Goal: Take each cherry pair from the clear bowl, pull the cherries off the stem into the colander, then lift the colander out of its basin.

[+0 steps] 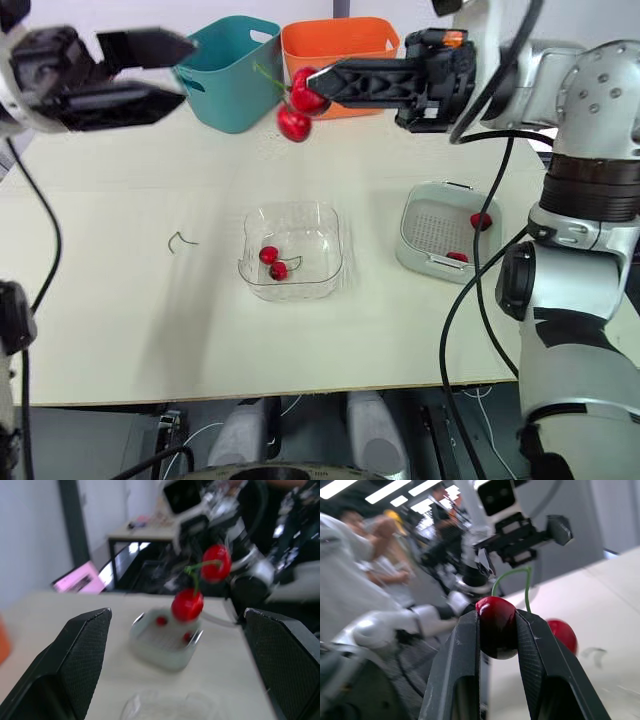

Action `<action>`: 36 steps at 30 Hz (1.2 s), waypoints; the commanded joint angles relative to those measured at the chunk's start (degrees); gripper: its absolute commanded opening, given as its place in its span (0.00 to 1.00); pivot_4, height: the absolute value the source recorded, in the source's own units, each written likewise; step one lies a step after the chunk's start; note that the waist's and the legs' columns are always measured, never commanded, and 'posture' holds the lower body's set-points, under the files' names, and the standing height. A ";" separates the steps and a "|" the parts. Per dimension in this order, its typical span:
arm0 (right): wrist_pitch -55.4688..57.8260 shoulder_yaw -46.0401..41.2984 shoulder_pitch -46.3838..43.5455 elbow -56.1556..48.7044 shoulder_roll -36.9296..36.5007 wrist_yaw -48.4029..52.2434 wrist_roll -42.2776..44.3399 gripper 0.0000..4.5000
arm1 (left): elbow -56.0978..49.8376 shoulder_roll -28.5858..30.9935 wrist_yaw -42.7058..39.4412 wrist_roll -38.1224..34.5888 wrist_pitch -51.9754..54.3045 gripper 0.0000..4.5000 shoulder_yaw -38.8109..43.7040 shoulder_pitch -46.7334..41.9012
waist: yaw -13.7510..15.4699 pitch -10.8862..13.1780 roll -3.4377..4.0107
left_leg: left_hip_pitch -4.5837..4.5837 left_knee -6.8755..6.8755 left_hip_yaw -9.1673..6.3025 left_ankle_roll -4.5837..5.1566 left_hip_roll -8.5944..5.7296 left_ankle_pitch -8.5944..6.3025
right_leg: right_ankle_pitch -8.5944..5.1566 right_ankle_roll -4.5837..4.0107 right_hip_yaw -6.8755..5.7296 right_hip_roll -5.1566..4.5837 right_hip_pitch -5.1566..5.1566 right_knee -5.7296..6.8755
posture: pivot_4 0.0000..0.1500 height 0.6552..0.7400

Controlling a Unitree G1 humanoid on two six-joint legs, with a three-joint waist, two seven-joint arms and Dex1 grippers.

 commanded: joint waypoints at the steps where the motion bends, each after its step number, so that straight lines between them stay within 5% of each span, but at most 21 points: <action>1: -0.21 -2.75 -1.61 -1.15 1.12 -1.63 3.64 0.16 | 0.46 -2.34 0.93 -4.16 2.27 1.00 2.48 -3.15 | 0.04 0.01 0.01 | -0.01 0.00 0.00 0.00 0.00 0.00 | 0.00 0.00 0.00 0.00 -0.02 0.02 | 1.00 1.00; 16: -0.66 -4.03 0.19 -4.08 3.02 -8.07 10.48 0.16 | 0.57 -13.39 2.81 -5.92 2.19 1.00 1.53 -2.67 | 0.10 0.00 0.01 | -0.05 -0.01 -0.02 -0.01 -0.01 0.01 | 0.02 -0.03 0.00 -0.01 -0.06 0.02 | 1.00 1.00; 19: -0.65 -4.14 0.46 -4.36 3.08 -8.99 11.57 0.16 | 0.65 -13.92 3.02 -6.07 2.51 0.87 1.62 -2.50 | 0.18 0.00 0.01 | -0.05 0.01 -0.02 -0.01 -0.01 0.01 | 0.02 -0.02 0.00 -0.01 -0.04 0.02 | 1.00 1.00; 30: -0.63 -4.43 1.21 -4.91 3.61 -12.26 15.14 0.16 | 1.12 -13.18 2.29 -7.93 3.83 0.01 2.50 -1.51 | 0.21 0.00 0.01 | -0.07 0.01 -0.03 -0.01 -0.02 0.01 | 0.02 -0.03 0.00 -0.02 -0.05 0.00 | 1.00 1.00; 36: -0.99 -4.34 1.44 -4.69 3.43 -13.05 15.94 0.16 | 2.01 -12.71 2.52 -7.59 3.39 0.01 2.64 -1.47 | 0.21 0.00 0.01 | -0.06 0.01 -0.03 -0.01 -0.02 0.01 | 0.02 -0.02 0.00 -0.02 -0.04 0.00 | 1.00 1.00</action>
